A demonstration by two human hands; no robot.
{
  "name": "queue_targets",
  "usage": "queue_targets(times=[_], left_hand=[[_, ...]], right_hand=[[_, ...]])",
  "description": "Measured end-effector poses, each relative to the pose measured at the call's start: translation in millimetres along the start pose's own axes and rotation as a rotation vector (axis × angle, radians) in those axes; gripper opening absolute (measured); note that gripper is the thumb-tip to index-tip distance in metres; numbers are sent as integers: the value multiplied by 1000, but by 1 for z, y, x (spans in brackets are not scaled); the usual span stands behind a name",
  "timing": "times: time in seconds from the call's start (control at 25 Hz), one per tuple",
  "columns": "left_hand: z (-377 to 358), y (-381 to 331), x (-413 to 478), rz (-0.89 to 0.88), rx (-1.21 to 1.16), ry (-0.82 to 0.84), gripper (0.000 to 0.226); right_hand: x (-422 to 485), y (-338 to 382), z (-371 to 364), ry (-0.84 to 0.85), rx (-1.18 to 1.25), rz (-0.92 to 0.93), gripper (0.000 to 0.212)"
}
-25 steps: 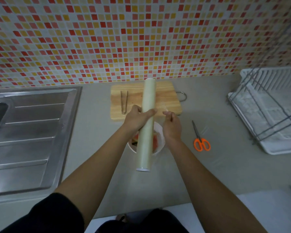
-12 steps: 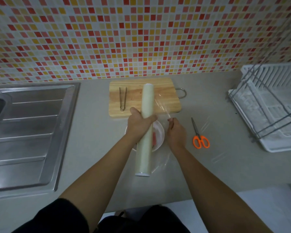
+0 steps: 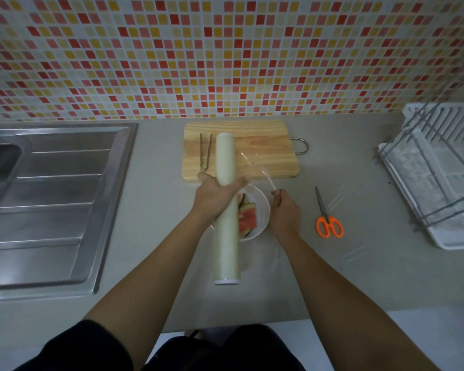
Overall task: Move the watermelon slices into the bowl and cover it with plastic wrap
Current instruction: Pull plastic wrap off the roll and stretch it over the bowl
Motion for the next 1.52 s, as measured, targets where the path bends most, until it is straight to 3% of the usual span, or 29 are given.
queue_targets(times=[0.2, 0.52, 0.68, 0.88, 1.32, 1.4, 1.52], left_hand=[[16, 8, 4, -18, -49, 22, 55], [32, 9, 3, 121, -231, 11, 63], [37, 16, 0, 92, -150, 33, 75], [48, 25, 4, -48, -10, -52, 46], [63, 44, 13, 73, -43, -18, 55], [61, 50, 13, 59, -11, -27, 63], [55, 60, 17, -2, 40, -63, 55]], right_hand=[[0, 0, 1, 34, -18, 3, 31], [0, -2, -1, 22, -66, 17, 31], [-2, -1, 0, 1, -80, 37, 32], [-2, 1, 0, -19, -102, 56, 32], [-2, 2, -4, 1, -139, 59, 32], [-1, 2, -4, -5, -151, 59, 32], [-2, 2, -4, -20, -166, 60, 32]])
Point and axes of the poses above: each hand's wrist, its own x-axis towards the middle knuckle, its own z-axis out of the back of the hand, y = z × x, the point moved 1 cm from there along x, towards the middle knuckle
